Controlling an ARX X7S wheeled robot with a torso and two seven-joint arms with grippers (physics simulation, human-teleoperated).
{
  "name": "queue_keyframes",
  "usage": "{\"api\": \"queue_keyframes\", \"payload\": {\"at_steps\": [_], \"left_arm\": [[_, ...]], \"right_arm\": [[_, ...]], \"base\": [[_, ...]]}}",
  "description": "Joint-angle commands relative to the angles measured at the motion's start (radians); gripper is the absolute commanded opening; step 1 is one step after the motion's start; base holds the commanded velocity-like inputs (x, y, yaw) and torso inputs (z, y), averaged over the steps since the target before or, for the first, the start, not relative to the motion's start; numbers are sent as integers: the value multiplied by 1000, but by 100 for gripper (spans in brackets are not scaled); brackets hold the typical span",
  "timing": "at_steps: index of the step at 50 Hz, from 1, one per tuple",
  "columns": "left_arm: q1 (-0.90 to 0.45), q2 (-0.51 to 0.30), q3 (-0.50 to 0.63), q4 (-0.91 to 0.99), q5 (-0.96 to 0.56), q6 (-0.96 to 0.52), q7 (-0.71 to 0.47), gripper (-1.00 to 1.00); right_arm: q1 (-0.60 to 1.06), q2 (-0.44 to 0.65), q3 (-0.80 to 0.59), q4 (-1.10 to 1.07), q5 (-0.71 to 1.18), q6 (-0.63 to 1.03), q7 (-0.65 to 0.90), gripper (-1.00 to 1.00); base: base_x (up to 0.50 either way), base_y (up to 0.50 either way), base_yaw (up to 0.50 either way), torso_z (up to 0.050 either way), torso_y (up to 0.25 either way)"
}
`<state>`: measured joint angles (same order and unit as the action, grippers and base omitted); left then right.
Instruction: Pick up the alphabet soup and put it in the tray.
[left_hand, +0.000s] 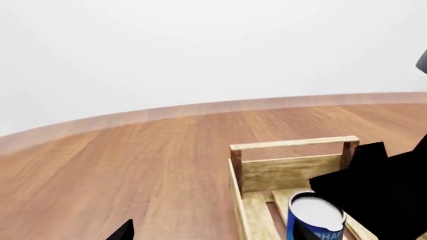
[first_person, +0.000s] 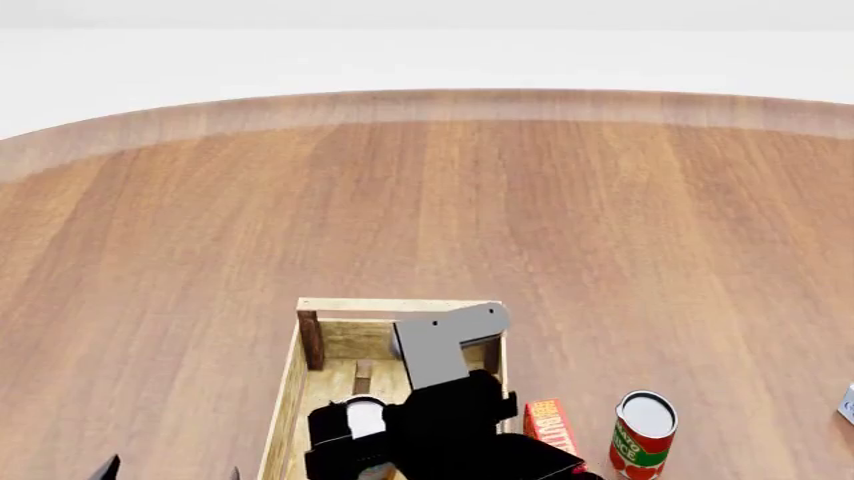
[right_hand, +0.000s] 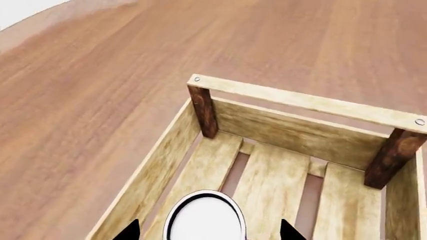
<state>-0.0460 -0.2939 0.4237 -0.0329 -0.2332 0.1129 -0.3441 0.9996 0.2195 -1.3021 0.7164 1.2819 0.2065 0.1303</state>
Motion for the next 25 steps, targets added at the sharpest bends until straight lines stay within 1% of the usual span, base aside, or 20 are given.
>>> {"api": "queue_keyframes", "payload": {"at_steps": [1,3,6,9,10,11,18,19,25], "left_arm": [[9,-11,-12,47,-27,-27,-12,100],[8,-13,-16,57,-31,-43,-21,100],[12,-16,-19,85,-45,-66,-28,100],[21,-21,-13,118,-43,-77,-33,100],[21,-23,-13,123,-43,-81,-35,100],[21,-26,-16,137,-50,-92,-37,100],[33,-43,-10,193,-34,-104,-51,100],[33,-47,-14,212,-43,-116,-54,100],[39,-58,-15,261,-47,-143,-68,100]], "right_arm": [[-117,131,17,-257,-80,-185,158,100],[-147,156,25,-298,-108,-240,191,100],[-170,168,24,-313,-120,-257,215,100],[-209,194,25,-363,-176,-331,258,100],[-216,201,24,-375,-192,-349,265,100],[-242,219,37,-410,-193,-398,238,100],[-267,273,22,-528,-271,-436,315,100],[-270,287,19,-558,-293,-434,355,100],[-291,346,10,-690,-357,-453,433,100]], "base": [[0,0,0,0,0],[0,0,0,0,0],[0,0,0,0,0],[0,0,0,0,0],[0,0,0,0,0],[0,0,0,0,0],[0,0,0,0,0],[0,0,0,0,0],[0,0,0,0,0]]}}
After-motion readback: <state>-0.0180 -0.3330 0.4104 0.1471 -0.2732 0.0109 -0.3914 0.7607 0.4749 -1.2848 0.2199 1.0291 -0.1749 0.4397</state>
